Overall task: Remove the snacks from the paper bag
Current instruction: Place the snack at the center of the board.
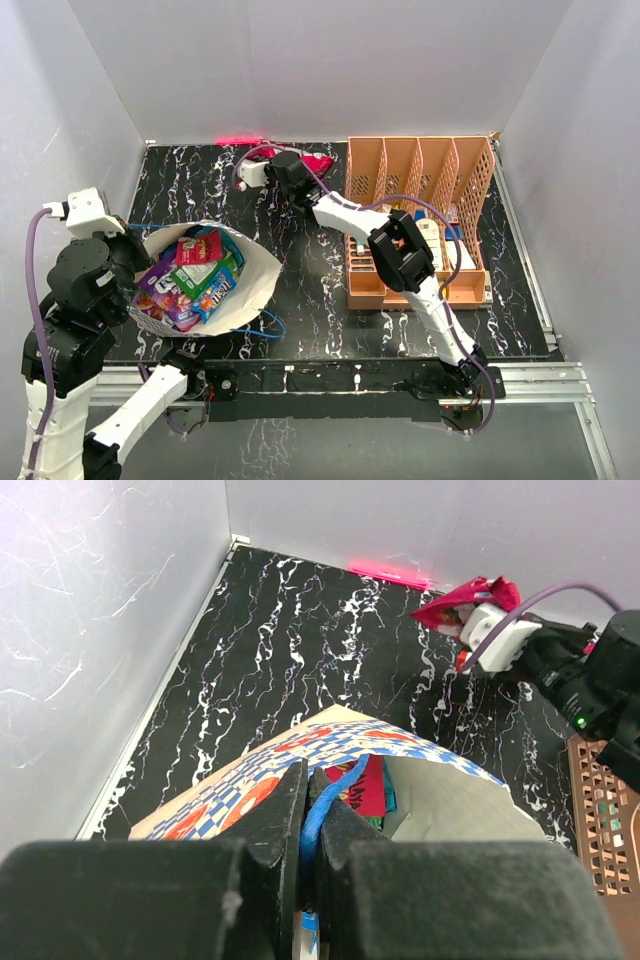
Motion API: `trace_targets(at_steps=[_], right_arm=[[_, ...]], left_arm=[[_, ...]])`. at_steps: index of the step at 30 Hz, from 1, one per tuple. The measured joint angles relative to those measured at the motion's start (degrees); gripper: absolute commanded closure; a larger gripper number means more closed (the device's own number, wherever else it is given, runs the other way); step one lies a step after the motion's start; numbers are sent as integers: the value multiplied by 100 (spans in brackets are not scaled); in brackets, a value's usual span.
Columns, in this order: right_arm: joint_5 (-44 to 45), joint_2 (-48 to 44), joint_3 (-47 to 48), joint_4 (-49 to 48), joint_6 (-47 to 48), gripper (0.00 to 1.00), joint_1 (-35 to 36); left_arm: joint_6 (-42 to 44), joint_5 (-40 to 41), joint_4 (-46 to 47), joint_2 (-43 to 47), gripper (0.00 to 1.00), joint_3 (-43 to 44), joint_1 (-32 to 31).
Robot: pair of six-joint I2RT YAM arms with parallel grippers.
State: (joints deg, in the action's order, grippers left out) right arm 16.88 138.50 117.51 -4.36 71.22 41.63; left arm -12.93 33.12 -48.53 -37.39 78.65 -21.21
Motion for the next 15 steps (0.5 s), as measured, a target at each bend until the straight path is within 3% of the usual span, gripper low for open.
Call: trace_targets(at_steps=[6, 12, 15], right_arm=[[87, -96, -1047, -540, 254, 93, 98], [-328, -254, -1934, -205, -643, 92, 433], [-614, -382, -2055, 57, -1390, 77, 568]], left_arm=[[-68, -94, -11, -13, 100, 26, 0], [-203, -407, -9, -17, 100, 26, 0], [-271, -710, 15, -13, 100, 24, 0]])
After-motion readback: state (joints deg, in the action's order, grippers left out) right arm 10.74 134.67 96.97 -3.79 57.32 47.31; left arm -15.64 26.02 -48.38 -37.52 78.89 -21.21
